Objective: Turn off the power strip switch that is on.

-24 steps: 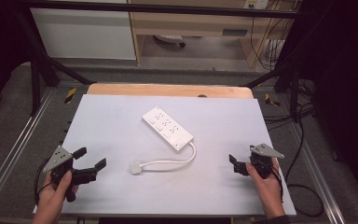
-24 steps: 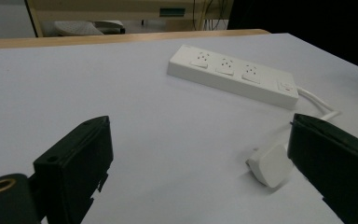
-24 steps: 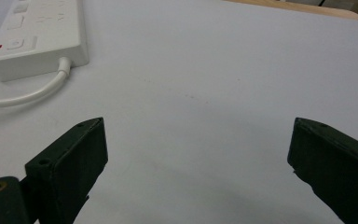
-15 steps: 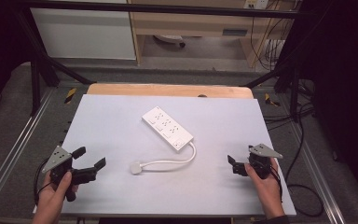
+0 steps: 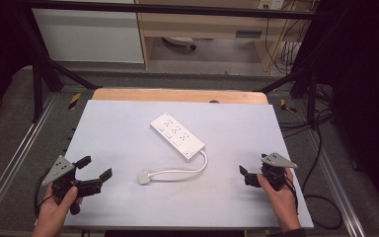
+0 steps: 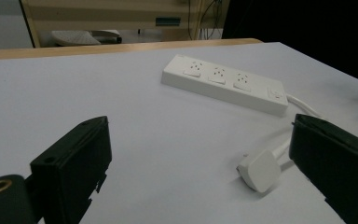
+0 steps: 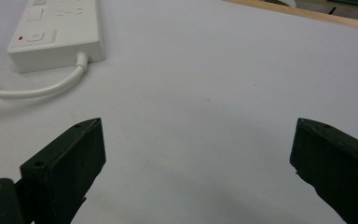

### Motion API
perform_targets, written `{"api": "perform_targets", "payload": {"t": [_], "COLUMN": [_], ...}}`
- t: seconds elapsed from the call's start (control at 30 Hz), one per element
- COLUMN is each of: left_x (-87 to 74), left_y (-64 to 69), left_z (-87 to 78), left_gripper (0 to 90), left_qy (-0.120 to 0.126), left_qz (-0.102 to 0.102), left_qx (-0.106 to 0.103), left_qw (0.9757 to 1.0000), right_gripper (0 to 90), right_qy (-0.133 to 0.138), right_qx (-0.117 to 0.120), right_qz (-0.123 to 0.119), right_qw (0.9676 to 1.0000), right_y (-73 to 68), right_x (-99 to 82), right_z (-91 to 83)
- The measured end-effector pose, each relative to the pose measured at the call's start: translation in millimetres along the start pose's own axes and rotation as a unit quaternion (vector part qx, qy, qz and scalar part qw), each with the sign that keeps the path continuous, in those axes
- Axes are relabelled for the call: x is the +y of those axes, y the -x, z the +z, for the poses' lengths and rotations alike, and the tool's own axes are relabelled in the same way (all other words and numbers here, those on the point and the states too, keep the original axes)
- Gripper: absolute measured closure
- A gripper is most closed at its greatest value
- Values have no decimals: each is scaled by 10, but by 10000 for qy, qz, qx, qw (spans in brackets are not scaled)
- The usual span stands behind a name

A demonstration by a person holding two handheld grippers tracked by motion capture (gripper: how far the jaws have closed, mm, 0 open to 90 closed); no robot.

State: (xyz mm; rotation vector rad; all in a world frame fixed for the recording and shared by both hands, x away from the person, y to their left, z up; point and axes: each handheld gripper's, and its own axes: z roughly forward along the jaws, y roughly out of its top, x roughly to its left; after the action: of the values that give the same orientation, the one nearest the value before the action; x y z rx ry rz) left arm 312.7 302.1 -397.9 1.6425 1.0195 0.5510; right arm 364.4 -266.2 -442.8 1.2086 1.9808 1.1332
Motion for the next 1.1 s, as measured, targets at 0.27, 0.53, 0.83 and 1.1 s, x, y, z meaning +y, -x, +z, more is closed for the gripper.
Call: {"api": "perform_targets", "payload": {"t": [0.27,0.53,0.83,1.1], "left_x": [41,114,245,353], "left_y": [42,84,217,293], "left_z": [-2,18,119,231], "left_gripper": [57,58,59,56], "left_qy": [-21,-97,-129,-154], "left_qz": [-55,-112,-59,-12], "left_qx": [-158,-290,-439,-517], "left_qw": [9999,9995,9989,9985], "right_gripper": [40,39,35,35], "right_qy": [-16,-15,22,23], "right_qx": [63,83,121,127], "right_qz": [34,-10,-18,3], "right_qw": [10000,10000,9999,9999], "right_y": [-9,-30,-37,-36], "right_x": [3,4,10,9], "right_z": [-2,-7,-20,-20]}}
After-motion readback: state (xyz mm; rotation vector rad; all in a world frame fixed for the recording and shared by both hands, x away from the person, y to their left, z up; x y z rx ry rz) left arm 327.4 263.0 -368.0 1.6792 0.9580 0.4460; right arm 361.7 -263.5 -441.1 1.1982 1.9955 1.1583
